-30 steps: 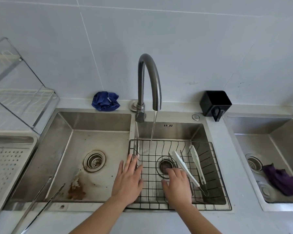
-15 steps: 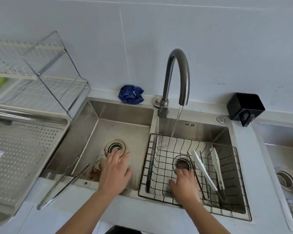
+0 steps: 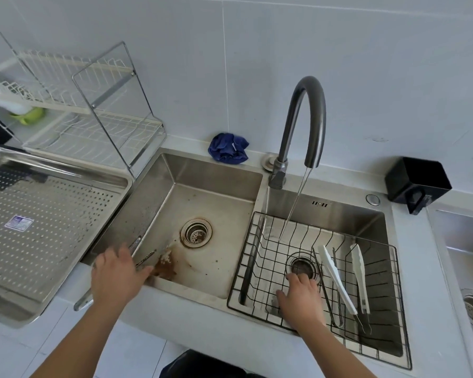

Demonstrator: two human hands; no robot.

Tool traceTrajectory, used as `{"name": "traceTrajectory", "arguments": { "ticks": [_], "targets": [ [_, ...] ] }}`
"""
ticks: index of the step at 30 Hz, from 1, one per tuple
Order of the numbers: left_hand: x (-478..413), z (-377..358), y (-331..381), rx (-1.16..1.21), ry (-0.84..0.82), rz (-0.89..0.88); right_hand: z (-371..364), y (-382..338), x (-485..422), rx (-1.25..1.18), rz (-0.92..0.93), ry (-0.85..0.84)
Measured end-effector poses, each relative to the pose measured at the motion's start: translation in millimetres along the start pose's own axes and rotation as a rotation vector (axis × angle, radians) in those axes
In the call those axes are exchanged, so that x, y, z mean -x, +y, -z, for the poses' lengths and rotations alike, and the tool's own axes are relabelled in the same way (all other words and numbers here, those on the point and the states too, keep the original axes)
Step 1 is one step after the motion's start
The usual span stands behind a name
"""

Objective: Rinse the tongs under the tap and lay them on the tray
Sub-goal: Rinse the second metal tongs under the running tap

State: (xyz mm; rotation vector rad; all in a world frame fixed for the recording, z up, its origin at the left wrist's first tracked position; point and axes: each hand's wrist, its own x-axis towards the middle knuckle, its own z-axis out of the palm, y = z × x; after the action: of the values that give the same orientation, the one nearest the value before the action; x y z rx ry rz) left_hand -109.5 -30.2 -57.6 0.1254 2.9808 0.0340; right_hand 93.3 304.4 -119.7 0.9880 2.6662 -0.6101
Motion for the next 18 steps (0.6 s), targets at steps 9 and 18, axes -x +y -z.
{"name": "traceTrajectory", "arguments": {
  "ticks": [9, 18],
  "targets": [
    [-11.5, -8.7, -13.8, 0.029, -0.029, 0.125, -2.9, 7.0, -2.8, -0.136, -0.044, 0.007],
    [-9.7, -7.3, -8.6, 0.216, 0.018, 0.107, -3.3, 6.2, -4.0, -0.173, -0.077, -0.016]
  ]
}}
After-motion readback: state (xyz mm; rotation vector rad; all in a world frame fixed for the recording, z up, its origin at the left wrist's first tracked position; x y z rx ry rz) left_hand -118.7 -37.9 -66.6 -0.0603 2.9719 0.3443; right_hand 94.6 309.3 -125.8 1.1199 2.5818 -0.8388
